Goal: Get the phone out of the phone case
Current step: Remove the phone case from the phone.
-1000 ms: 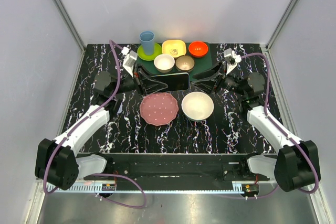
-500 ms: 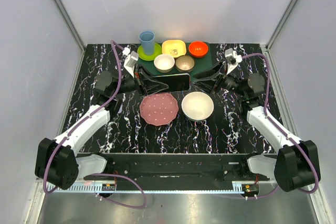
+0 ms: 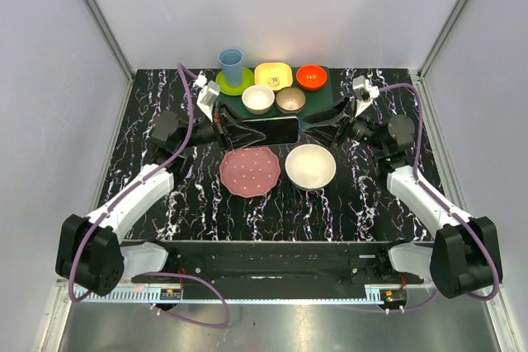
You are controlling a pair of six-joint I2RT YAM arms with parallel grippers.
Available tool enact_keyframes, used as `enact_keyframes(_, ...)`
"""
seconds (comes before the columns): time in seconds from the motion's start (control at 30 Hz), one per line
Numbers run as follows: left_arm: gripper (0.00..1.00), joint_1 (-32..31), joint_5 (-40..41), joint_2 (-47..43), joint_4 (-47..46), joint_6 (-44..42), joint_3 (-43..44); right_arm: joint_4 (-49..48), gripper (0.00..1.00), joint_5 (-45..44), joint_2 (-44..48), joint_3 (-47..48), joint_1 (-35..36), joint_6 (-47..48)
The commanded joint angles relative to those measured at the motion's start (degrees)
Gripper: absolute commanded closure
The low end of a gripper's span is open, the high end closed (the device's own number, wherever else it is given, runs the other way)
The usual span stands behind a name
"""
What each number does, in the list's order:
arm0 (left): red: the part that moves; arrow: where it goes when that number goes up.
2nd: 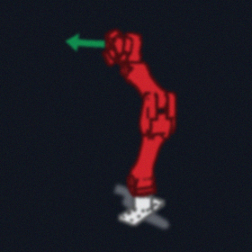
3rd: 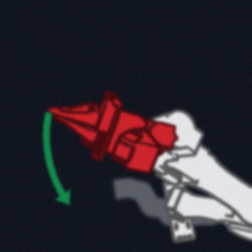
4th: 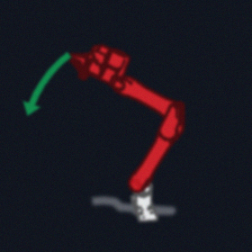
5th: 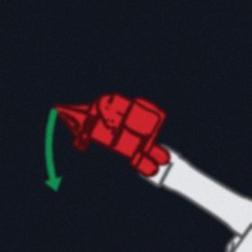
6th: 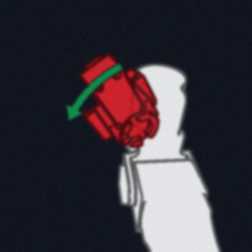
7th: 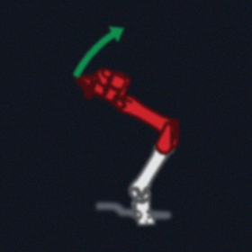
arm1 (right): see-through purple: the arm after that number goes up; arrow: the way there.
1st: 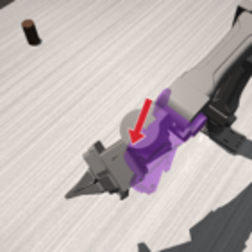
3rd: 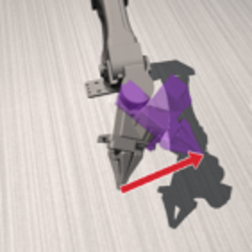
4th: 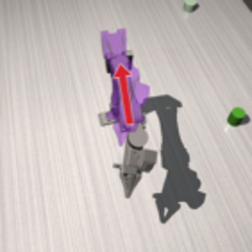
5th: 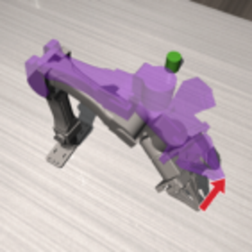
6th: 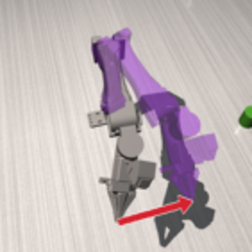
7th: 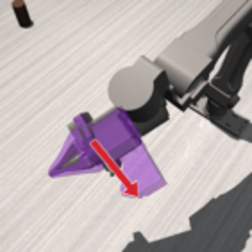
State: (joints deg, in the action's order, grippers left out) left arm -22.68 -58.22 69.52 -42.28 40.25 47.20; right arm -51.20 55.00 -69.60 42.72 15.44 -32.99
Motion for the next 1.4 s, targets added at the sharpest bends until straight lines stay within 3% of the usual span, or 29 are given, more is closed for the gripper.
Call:
enact_keyframes(0.0,1.00,-0.6,-0.2,-0.4,-4.9,-0.7,1.4,-1.4,0.45,-0.9,-0.4,0.3,0.8,1.6)
enact_keyframes(0.67,1.00,-1.2,-1.0,-0.3,-5.2,-0.8,1.5,4.4,0.45,-3.6,0.7,0.4,2.0,8.3)
enact_keyframes(0.9,1.00,-1.7,-1.7,-0.2,-5.3,-0.8,1.8,5.8,0.44,3.9,0.3,1.2,6.0,10.1)
enact_keyframes(1.37,1.00,-1.5,-0.6,-0.8,-5.7,-1.0,1.2,6.0,0.39,11.0,-1.8,2.5,6.4,8.6)
